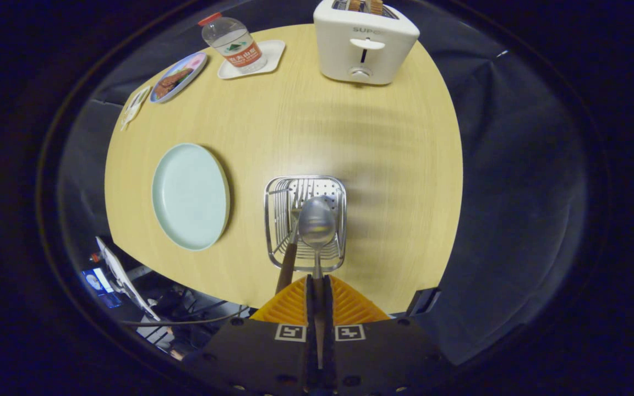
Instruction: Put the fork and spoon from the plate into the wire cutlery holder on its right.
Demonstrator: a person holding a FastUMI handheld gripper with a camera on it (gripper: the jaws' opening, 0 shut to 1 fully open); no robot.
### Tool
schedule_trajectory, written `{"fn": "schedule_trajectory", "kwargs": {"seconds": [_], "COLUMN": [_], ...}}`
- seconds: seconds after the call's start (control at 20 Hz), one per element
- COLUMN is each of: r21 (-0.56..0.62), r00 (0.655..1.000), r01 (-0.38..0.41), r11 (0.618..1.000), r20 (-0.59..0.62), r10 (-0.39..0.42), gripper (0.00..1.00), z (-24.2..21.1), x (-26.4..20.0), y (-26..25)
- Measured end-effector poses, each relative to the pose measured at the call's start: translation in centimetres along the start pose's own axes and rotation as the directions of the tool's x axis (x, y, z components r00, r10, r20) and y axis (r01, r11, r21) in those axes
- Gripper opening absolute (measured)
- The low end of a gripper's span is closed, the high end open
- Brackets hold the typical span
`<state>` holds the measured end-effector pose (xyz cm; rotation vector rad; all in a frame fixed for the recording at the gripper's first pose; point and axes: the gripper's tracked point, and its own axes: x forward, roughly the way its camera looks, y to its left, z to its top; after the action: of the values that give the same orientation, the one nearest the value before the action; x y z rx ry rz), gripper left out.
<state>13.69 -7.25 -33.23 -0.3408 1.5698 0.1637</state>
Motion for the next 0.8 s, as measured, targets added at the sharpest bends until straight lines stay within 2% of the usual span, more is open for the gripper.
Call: {"fn": "schedule_trajectory", "kwargs": {"seconds": [0.15,0.25,0.3,0.45,0.55,0.8], "r21": [-0.005,-0.01,-0.012,-0.02,-0.027,-0.081], "r00": [0.999,0.997,0.996,0.989,0.983,0.953], "r01": [-0.003,0.0,0.001,0.011,0.007,0.042], "r11": [1.0,1.0,1.0,1.0,1.0,0.996], "r20": [0.039,0.071,0.088,0.144,0.186,0.303], "r10": [0.003,0.001,0.0,-0.008,-0.002,-0.016], "gripper": [0.11,0.11,0.16,0.23,0.33,0.68], "z": [0.4,0.5,0.5,0.7,0.7,0.5], "x": [-0.6,-0.9,-1.1,-1.7,-2.2,-3.1], "y": [0.5,1.0,1.3,2.2,3.1,5.0]}}
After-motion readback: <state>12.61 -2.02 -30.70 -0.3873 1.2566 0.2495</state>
